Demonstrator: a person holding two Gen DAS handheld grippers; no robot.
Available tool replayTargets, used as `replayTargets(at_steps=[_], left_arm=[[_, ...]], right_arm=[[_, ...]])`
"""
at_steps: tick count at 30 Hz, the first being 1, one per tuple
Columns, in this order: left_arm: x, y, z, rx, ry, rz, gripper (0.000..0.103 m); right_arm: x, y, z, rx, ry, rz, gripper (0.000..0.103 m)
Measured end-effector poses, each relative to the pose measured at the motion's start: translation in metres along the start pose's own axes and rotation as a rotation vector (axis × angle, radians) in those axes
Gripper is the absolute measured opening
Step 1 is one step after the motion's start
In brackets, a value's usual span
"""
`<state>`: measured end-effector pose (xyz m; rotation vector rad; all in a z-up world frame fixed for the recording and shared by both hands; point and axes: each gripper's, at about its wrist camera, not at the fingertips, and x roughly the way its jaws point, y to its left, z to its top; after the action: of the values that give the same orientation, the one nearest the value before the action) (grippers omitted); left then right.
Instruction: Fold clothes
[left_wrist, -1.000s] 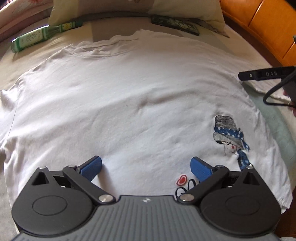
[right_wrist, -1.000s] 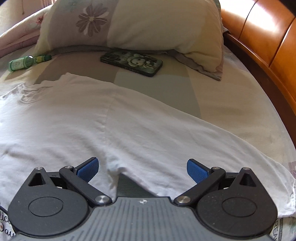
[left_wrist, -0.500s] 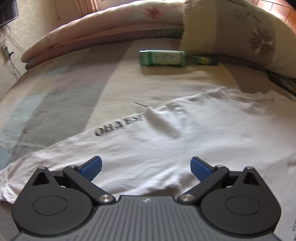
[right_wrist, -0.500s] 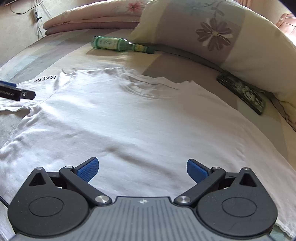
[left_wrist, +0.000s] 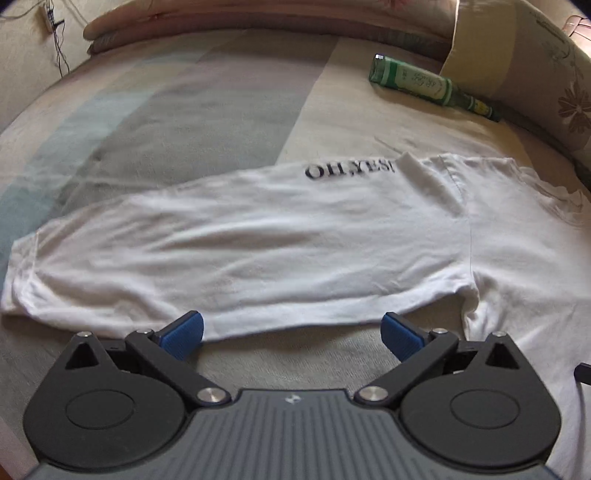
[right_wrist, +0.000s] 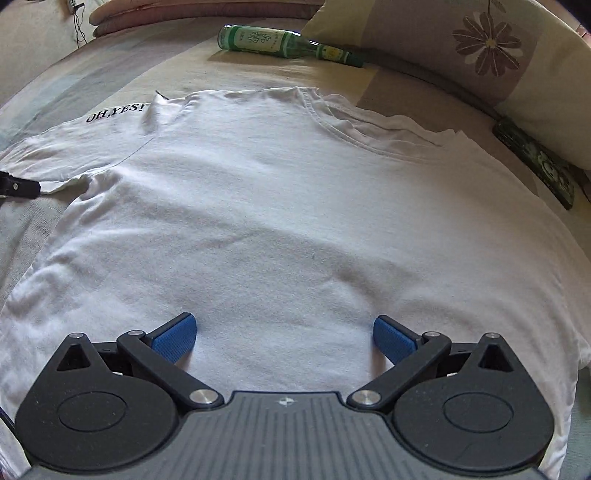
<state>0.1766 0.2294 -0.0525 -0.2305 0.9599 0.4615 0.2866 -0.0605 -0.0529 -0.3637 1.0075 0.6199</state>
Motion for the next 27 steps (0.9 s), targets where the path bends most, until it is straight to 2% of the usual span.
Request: replayTargets(at_steps=[2, 7, 10, 12, 13, 15, 19, 20, 24, 26, 27], left_arm=[[0.004, 0.015, 0.011, 0.007, -0.034, 0.021, 0.102], [0.028, 0.060, 0.011, -0.051, 0.017, 0.060, 0.102], [0.016, 0.086, -0.010, -0.114, 0.019, 0.046, 0.102], [0.009, 0.096, -0.017, -0.140, 0.050, 0.047, 0.102], [0.007, 0.098, -0.015, -0.143, 0.065, 0.049, 0.102], [0.005, 0.096, -0.005, -0.130, 0.047, 0.036, 0.100], [0.005, 0.075, 0.035, -0.092, -0.040, -0.037, 0.100], [0.008, 0.070, 0.043, -0.095, -0.049, -0.081, 0.100], [0.026, 0.052, 0.059, -0.130, -0.031, -0.285, 0.101], [0.036, 0.044, 0.059, -0.147, -0.004, -0.349, 0.101], [0.041, 0.043, 0.059, -0.154, 0.005, -0.353, 0.101]], right_arm=[[0.000, 0.001, 0.000, 0.008, -0.002, -0.010, 0.103], [0.001, 0.003, 0.005, 0.036, 0.020, -0.034, 0.103], [-0.004, 0.003, 0.013, 0.128, 0.040, -0.016, 0.103], [-0.010, 0.010, 0.020, 0.161, 0.015, 0.000, 0.103], [-0.013, 0.014, 0.024, 0.174, 0.003, 0.006, 0.103], [-0.016, 0.028, 0.032, 0.154, -0.024, 0.003, 0.103], [-0.017, 0.052, 0.050, 0.169, -0.061, 0.036, 0.103], [-0.016, 0.058, 0.053, 0.176, -0.066, 0.046, 0.103], [-0.011, 0.077, 0.060, 0.178, -0.079, 0.076, 0.103], [-0.009, 0.083, 0.060, 0.169, -0.071, 0.087, 0.103], [-0.008, 0.085, 0.060, 0.164, -0.065, 0.092, 0.103]])
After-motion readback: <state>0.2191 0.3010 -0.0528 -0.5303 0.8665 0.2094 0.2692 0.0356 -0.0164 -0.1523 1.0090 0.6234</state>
